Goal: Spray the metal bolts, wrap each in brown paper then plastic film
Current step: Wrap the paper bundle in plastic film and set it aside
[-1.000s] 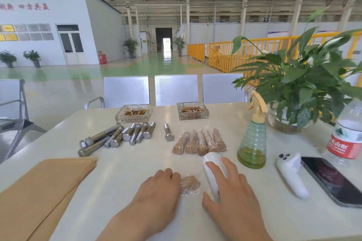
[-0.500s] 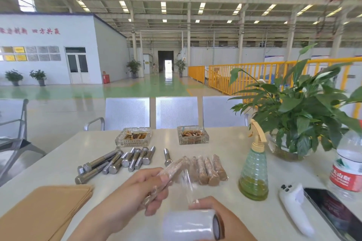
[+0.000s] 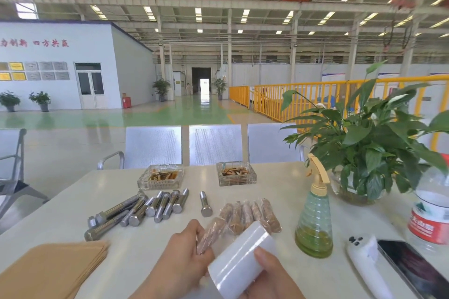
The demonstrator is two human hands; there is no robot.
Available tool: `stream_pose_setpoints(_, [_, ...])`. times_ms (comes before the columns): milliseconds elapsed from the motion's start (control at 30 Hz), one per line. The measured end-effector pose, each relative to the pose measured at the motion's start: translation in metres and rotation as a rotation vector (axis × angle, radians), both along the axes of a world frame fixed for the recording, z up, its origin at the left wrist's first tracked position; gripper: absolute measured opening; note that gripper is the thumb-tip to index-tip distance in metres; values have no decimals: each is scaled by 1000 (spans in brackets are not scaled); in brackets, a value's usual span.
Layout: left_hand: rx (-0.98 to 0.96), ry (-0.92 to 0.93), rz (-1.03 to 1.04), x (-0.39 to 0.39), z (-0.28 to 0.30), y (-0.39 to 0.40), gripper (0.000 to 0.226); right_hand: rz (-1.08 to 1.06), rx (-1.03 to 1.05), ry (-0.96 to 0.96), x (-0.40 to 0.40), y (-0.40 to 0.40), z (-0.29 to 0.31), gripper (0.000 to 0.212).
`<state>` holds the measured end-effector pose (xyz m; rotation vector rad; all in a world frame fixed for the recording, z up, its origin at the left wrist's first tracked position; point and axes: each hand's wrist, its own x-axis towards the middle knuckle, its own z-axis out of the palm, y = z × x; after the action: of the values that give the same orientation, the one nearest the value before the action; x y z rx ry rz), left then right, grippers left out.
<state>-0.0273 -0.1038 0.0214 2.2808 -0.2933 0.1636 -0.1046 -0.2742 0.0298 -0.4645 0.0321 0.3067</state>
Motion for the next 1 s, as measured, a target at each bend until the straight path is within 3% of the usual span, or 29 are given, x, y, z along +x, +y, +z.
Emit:
stream_pose_setpoints(67, [-5,-4,48,5,-4,-1,17,-46,-284,74,1,4,3,77])
stream_pose_setpoints(167, [-87,91,-8,5,-4,-2,12,-171,-371,100,8,-4,11,22])
stream_pose_setpoints(200, [-172,197,-64,2,-5,-2,23,-193,-401,101,12,-7,12,17])
stream_pose_setpoints(267, [-422,397,-124,6,-11,0,44,-214,-467,62,19,-14,13,24])
stream_pose_setpoints(333, [-672,470,-200,10,-10,3,41,-196,-528,48,24,-19,16,18])
stream_pose_setpoints(367, [-710,464,-247,8,-7,6,39,-157,-513,41,22,-17,18,12])
stream_pose_setpoints(400, [-705,444,-277,6,-6,8,36,-133,-497,32,20,-17,16,22])
stream_pose_setpoints(500, [-609,299,-260,3,-11,10,35,-75,-433,-22,17,-14,9,71])
stream_pose_setpoints(533, [-599,246,-218,6,-12,10,38,-66,-422,-44,19,-15,6,77])
stream_pose_setpoints(667, [-567,167,-140,8,-13,8,32,-82,-362,60,26,-12,2,28])
stream_pose_setpoints(733, [-549,154,-119,3,-13,7,33,-87,-445,84,31,-14,-3,42])
stream_pose_setpoints(800, [-475,92,-83,3,-17,6,36,-70,-498,21,28,-5,-2,39])
stream_pose_setpoints(867, [-474,113,-104,3,-28,8,36,-191,-580,83,30,-1,3,15])
stream_pose_setpoints(933, [-561,197,-134,9,-33,13,44,-299,-536,149,36,0,-5,16])
stream_pose_setpoints(1000, [-628,256,-171,12,-26,17,47,-170,-541,161,38,-4,-6,21])
